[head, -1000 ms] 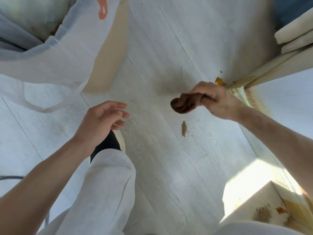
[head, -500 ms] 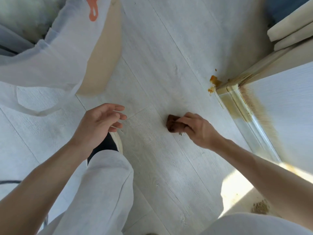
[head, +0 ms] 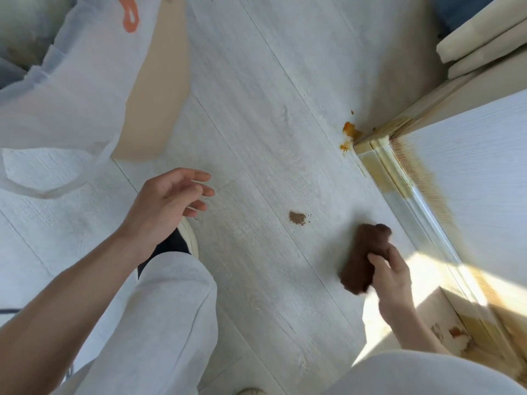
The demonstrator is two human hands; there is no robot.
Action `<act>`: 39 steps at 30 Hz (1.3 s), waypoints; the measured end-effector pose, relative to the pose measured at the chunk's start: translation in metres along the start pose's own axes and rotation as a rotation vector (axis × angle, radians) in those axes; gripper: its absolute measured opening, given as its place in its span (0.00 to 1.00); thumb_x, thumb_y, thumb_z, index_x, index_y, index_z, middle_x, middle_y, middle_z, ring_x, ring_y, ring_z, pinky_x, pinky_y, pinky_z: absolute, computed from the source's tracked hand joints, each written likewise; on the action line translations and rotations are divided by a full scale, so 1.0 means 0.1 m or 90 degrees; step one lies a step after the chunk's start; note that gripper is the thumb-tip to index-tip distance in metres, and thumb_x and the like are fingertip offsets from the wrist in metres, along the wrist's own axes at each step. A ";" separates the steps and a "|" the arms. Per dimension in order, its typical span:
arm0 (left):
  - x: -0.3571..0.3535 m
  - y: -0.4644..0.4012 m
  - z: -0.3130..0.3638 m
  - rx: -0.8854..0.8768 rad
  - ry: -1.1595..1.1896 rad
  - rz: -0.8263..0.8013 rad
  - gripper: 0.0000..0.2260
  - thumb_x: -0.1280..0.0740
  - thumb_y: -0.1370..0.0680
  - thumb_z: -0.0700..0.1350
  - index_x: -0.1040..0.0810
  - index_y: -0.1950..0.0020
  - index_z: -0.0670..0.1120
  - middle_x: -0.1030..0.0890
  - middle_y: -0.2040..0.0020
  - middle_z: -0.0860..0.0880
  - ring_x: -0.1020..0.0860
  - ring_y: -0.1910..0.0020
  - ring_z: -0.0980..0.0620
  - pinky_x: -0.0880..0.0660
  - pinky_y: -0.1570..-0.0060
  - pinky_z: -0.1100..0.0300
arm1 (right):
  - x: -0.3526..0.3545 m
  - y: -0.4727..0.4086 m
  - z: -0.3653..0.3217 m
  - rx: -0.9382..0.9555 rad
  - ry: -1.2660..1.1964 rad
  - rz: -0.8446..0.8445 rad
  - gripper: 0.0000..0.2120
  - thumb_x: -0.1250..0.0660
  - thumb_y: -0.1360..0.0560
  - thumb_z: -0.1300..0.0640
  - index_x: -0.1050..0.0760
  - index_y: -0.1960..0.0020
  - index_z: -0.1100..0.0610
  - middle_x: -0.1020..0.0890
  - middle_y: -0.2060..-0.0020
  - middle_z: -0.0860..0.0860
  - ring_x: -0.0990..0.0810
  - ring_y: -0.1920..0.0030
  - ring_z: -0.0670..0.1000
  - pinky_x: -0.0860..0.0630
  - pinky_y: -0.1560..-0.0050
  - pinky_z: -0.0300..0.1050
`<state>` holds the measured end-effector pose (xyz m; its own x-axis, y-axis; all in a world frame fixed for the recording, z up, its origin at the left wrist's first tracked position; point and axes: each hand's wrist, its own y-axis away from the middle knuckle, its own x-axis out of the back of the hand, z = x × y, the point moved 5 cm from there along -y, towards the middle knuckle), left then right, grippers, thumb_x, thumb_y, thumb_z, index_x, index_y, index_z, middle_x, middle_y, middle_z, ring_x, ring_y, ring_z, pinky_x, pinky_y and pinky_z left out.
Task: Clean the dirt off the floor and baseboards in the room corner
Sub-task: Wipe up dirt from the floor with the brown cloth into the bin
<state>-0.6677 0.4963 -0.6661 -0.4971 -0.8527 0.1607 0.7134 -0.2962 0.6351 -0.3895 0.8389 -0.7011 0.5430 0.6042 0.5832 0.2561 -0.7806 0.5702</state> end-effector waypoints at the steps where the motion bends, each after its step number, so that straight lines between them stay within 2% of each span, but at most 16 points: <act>1: -0.01 0.00 0.00 -0.001 -0.003 -0.003 0.12 0.37 0.17 0.37 0.17 0.40 0.49 0.13 0.50 0.49 0.16 0.55 0.49 0.21 0.48 0.52 | -0.16 0.02 -0.05 0.013 0.004 0.001 0.16 0.38 0.19 0.62 0.23 0.34 0.53 0.19 0.46 0.60 0.20 0.58 0.52 0.22 0.68 0.44; 3: -0.04 0.01 0.00 -0.003 -0.005 -0.007 0.12 0.37 0.17 0.37 0.17 0.40 0.49 0.13 0.50 0.49 0.15 0.54 0.49 0.21 0.47 0.52 | -0.48 0.05 -0.22 0.059 0.020 -0.008 0.17 0.37 0.20 0.56 0.25 0.31 0.50 0.21 0.44 0.53 0.19 0.54 0.53 0.17 0.65 0.52; 5: -0.04 0.02 -0.01 -0.004 -0.007 -0.007 0.12 0.37 0.17 0.37 0.17 0.40 0.49 0.13 0.50 0.49 0.15 0.54 0.48 0.21 0.47 0.50 | -0.76 0.09 -0.41 0.130 0.069 -0.035 0.17 0.37 0.20 0.52 0.24 0.33 0.48 0.22 0.45 0.46 0.20 0.48 0.52 0.17 0.50 0.60; 7: -0.05 0.03 -0.01 -0.005 -0.004 -0.010 0.12 0.37 0.17 0.37 0.17 0.40 0.49 0.13 0.50 0.49 0.15 0.53 0.47 0.21 0.46 0.49 | -0.96 0.16 -0.58 0.211 0.126 -0.063 0.15 0.37 0.18 0.56 0.24 0.32 0.53 0.25 0.49 0.43 0.22 0.50 0.45 0.20 0.44 0.57; 9: -0.06 0.03 -0.02 -0.004 -0.001 -0.013 0.12 0.37 0.17 0.37 0.17 0.40 0.49 0.13 0.50 0.49 0.15 0.53 0.47 0.21 0.46 0.48 | -1.07 0.25 -0.69 0.293 0.178 -0.089 0.16 0.38 0.16 0.55 0.25 0.30 0.54 0.27 0.50 0.43 0.23 0.51 0.43 0.20 0.44 0.53; 12: -0.05 0.03 -0.04 -0.002 0.002 -0.012 0.11 0.37 0.17 0.38 0.17 0.40 0.49 0.13 0.50 0.49 0.15 0.54 0.48 0.21 0.46 0.48 | -1.17 0.37 -0.70 0.376 0.296 -0.146 0.25 0.41 0.15 0.44 0.35 0.20 0.48 0.29 0.44 0.46 0.25 0.48 0.48 0.24 0.44 0.47; 14: -0.04 0.03 -0.04 -0.003 0.006 -0.011 0.11 0.37 0.17 0.38 0.17 0.41 0.49 0.13 0.50 0.49 0.15 0.54 0.48 0.21 0.46 0.48 | -1.17 0.44 -0.72 0.439 0.354 -0.160 0.27 0.46 0.15 0.41 0.41 0.18 0.45 0.31 0.39 0.47 0.28 0.45 0.50 0.28 0.43 0.46; 17: -0.02 0.02 -0.04 -0.004 0.008 -0.004 0.11 0.36 0.17 0.37 0.17 0.41 0.49 0.13 0.50 0.49 0.15 0.54 0.49 0.21 0.47 0.50 | -1.22 0.50 -0.83 0.527 0.487 -0.163 0.28 0.39 0.19 0.50 0.37 0.19 0.45 0.34 0.28 0.51 0.29 0.43 0.55 0.21 0.51 0.51; 19: -0.01 0.02 -0.03 -0.005 0.010 -0.002 0.11 0.37 0.17 0.37 0.17 0.41 0.49 0.13 0.50 0.49 0.15 0.55 0.49 0.21 0.48 0.51 | -1.28 0.44 -0.84 0.513 0.619 -0.175 0.33 0.32 0.23 0.55 0.37 0.20 0.45 0.39 0.23 0.54 0.29 0.38 0.59 0.18 0.51 0.57; 22: -0.02 0.03 -0.02 -0.005 0.010 -0.003 0.11 0.36 0.17 0.37 0.17 0.41 0.49 0.13 0.50 0.49 0.15 0.54 0.49 0.21 0.48 0.51 | -1.34 0.40 -0.89 0.506 0.709 -0.173 0.37 0.27 0.26 0.54 0.37 0.21 0.46 0.40 0.22 0.56 0.31 0.34 0.62 0.18 0.49 0.61; 24: -0.03 0.04 -0.01 -0.003 0.006 -0.003 0.11 0.36 0.17 0.38 0.17 0.41 0.49 0.13 0.50 0.50 0.15 0.54 0.49 0.21 0.47 0.51 | -1.39 0.42 -0.89 0.518 0.746 -0.177 0.38 0.25 0.27 0.55 0.37 0.21 0.48 0.41 0.23 0.56 0.32 0.34 0.62 0.17 0.50 0.58; 26: -0.04 0.04 -0.01 -0.001 0.004 -0.005 0.11 0.36 0.17 0.38 0.17 0.42 0.49 0.13 0.50 0.50 0.15 0.54 0.49 0.21 0.46 0.50 | -1.44 0.44 -0.88 0.532 0.774 -0.170 0.38 0.24 0.29 0.58 0.36 0.23 0.50 0.38 0.25 0.57 0.30 0.37 0.61 0.17 0.54 0.54; 30: -0.07 0.04 0.05 -0.001 -0.007 -0.009 0.11 0.36 0.17 0.38 0.17 0.41 0.49 0.13 0.50 0.50 0.15 0.53 0.48 0.21 0.45 0.48 | -1.53 0.46 -0.86 0.588 0.795 -0.154 0.35 0.19 0.38 0.62 0.28 0.35 0.54 0.31 0.37 0.59 0.28 0.52 0.59 0.19 0.69 0.49; 34: -0.08 0.02 0.13 -0.011 -0.012 -0.011 0.11 0.36 0.17 0.38 0.17 0.41 0.48 0.13 0.50 0.50 0.15 0.54 0.49 0.21 0.45 0.49 | -1.44 0.49 -0.69 0.674 0.786 -0.184 0.32 0.17 0.43 0.66 0.23 0.42 0.55 0.28 0.43 0.57 0.27 0.57 0.59 0.24 0.75 0.44; 37: -0.06 0.02 0.16 -0.017 -0.008 -0.008 0.11 0.36 0.17 0.38 0.17 0.41 0.49 0.13 0.50 0.50 0.15 0.54 0.49 0.21 0.45 0.52 | -1.37 0.49 -0.61 0.748 0.721 -0.153 0.27 0.20 0.40 0.70 0.22 0.45 0.56 0.24 0.46 0.56 0.25 0.58 0.59 0.27 0.77 0.44; 39: -0.04 0.04 0.14 -0.016 -0.010 -0.005 0.11 0.36 0.17 0.38 0.17 0.41 0.49 0.13 0.50 0.50 0.15 0.53 0.48 0.21 0.46 0.52 | -1.38 0.47 -0.60 0.749 0.661 -0.119 0.22 0.22 0.36 0.70 0.21 0.46 0.56 0.22 0.49 0.55 0.25 0.59 0.59 0.28 0.77 0.44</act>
<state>-0.6697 0.5050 -0.6534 -0.5106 -0.8434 0.1674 0.7211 -0.3139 0.6176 -0.5003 0.7285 -0.7199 -0.2010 0.1587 0.9666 0.9743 -0.0700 0.2141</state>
